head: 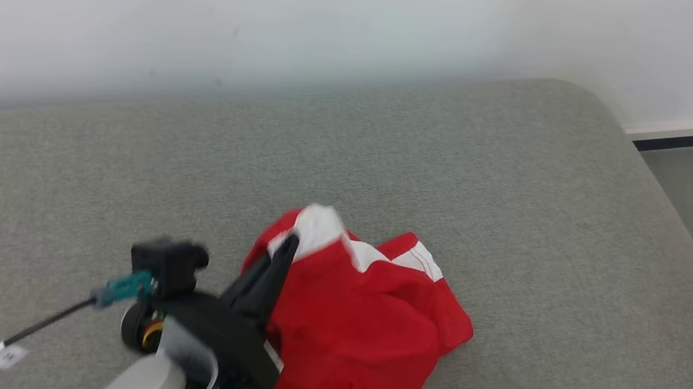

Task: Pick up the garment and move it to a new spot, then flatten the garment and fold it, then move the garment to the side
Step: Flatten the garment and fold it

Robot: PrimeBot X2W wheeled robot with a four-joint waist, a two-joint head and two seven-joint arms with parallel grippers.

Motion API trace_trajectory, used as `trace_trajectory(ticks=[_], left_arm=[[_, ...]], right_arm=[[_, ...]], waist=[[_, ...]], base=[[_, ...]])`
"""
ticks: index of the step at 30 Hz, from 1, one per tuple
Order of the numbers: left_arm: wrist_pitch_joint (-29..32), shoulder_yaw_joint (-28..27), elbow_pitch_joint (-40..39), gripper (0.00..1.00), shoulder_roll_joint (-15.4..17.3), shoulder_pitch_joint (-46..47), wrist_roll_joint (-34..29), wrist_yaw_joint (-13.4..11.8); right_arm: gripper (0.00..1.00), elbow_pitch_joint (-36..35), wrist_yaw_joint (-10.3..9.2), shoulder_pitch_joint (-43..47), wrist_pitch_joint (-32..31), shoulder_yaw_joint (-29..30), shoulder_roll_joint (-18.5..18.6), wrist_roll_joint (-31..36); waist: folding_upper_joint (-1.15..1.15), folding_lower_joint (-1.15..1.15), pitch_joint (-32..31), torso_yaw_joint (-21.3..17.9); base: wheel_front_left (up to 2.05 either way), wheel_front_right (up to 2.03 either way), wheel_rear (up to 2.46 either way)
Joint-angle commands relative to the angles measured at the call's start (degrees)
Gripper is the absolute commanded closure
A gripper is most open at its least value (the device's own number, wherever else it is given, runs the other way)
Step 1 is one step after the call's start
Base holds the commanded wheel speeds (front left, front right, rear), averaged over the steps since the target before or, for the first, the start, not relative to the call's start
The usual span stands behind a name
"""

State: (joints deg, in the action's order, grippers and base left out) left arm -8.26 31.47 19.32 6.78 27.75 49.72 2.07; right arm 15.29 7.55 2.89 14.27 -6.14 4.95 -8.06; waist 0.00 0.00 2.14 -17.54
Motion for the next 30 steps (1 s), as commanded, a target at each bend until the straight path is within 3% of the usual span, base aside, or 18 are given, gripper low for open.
trace_trajectory(ticks=[1, 9, 15, 17, 20, 26, 30], left_arm=[[1.24, 0.27, 0.87, 1.0, 1.36, -3.52, 1.56, 0.55], [5.39, 0.09, 0.5, 1.0, 6.59, -10.76, 4.33, 0.84], [4.28, -0.61, 2.47, 1.0, 11.47, -10.84, -0.58, -4.29], [4.16, -0.32, 4.96, 1.0, 12.93, -9.85, -3.24, -7.31], [4.44, -0.17, 6.93, 1.0, 13.83, -9.17, -4.36, -9.24], [4.49, 1.21, 10.65, 1.0, 15.86, -7.72, -7.82, -11.61], [4.28, 1.2, 12.04, 1.0, 15.79, -7.56, -7.59, -11.58]], right_arm=[[0.0, -0.55, -0.11, 0.61, -0.16, 0.0, 0.47, -0.36], [0.0, -1.35, -0.11, 0.77, -0.73, 0.32, 0.64, -0.54], [0.0, -1.55, -0.11, 0.3, -0.91, -0.16, 0.26, -0.65], [0.0, -1.53, -0.11, -0.09, -0.89, -0.51, 0.18, -0.74], [0.0, -1.52, -0.11, -0.14, -0.86, -0.58, 0.42, -0.85], [0.0, -1.42, -0.11, -0.23, -0.84, -0.5, 0.6, -1.01], [0.0, -1.31, -0.11, -0.18, -0.79, -0.39, 0.54, -1.01]], waist=[[0.0, 0.0, 0.42, 1.54], [0.0, 0.0, 0.38, 4.05], [0.0, 0.0, 0.62, 4.85], [0.0, 0.0, 0.79, 4.7], [0.0, 0.0, 0.92, 4.31], [0.0, 0.0, 0.99, 3.35], [0.0, 0.0, 0.79, 3.03]], base=[[0.0, 0.0, 0.0], [0.0, 0.0, 0.0], [0.0, 0.0, 0.0], [0.0, 0.0, 0.0], [0.0, 0.0, 0.0], [0.0, 0.0, 0.0], [0.0, 0.0, 0.0]])
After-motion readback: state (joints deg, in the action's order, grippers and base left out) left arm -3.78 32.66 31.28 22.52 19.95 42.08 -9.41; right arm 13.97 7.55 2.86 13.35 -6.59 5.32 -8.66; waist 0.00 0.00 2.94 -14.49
